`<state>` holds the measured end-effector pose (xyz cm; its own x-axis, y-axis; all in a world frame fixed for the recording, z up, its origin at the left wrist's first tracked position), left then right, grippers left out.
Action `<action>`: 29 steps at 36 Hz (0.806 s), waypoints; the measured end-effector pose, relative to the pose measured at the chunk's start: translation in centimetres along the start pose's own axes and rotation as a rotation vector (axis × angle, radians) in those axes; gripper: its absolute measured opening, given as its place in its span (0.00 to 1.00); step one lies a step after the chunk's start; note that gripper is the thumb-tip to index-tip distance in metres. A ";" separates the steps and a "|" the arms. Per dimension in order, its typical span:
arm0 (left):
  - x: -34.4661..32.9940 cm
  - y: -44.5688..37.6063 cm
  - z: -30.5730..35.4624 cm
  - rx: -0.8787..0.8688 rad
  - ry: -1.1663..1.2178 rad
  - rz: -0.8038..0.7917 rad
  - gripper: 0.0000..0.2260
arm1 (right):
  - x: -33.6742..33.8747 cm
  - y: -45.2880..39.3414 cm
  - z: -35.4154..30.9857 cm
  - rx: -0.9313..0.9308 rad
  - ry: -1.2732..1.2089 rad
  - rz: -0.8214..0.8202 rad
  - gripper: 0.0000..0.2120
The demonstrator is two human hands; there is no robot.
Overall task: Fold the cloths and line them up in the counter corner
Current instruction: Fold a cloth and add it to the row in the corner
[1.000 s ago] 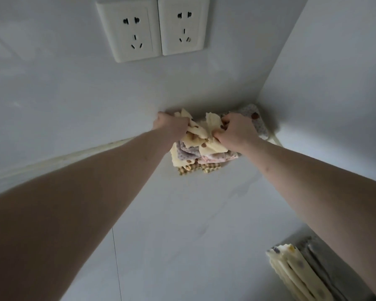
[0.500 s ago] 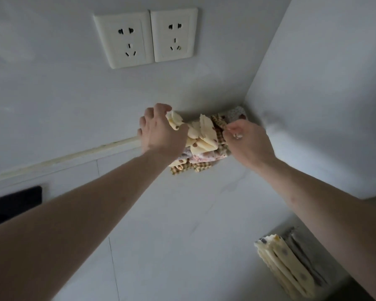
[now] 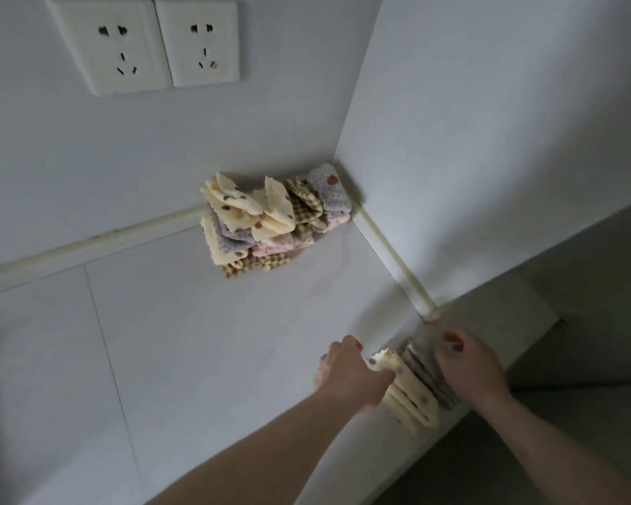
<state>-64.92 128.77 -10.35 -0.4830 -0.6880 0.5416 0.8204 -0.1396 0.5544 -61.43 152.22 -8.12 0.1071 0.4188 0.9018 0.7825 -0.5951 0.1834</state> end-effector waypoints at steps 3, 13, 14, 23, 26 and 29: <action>-1.8 0.0 -0.4 0.070 0.011 -0.006 0.33 | -0.8 0.8 1.9 -0.067 -0.030 -0.072 0.15; -3.9 -0.7 -1.0 0.171 0.057 0.017 0.29 | -4.1 1.3 1.0 -0.093 -0.127 -0.249 0.06; -3.4 -1.0 -1.2 0.167 0.040 0.033 0.27 | -4.3 1.2 0.4 -0.076 -0.135 -0.256 0.06; 3.9 -3.8 -1.3 0.050 0.009 0.114 0.14 | -4.7 -1.8 -5.3 -0.022 -0.341 -0.107 0.07; 7.7 -4.9 0.6 -0.035 0.023 0.120 0.13 | -3.0 -3.1 -9.1 0.007 -0.397 -0.056 0.06; 12.6 -6.3 3.1 -0.088 0.119 0.196 0.14 | -1.3 -4.8 -13.6 0.033 -0.493 -0.058 0.05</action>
<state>-77.15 123.25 -5.08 -0.2768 -0.7864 0.5522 0.9208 -0.0528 0.3864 -73.68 145.21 -4.83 0.3339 0.7300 0.5963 0.8141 -0.5423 0.2080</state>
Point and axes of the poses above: each hand's wrist, its own y-axis away from the middle knuckle, its own x-axis out of the back of the hand, z = x × y, the point moved 10 cm from there along -y, towards the middle knuckle, and after that the axes turned 12 degrees about z, right-handed, at the moved point
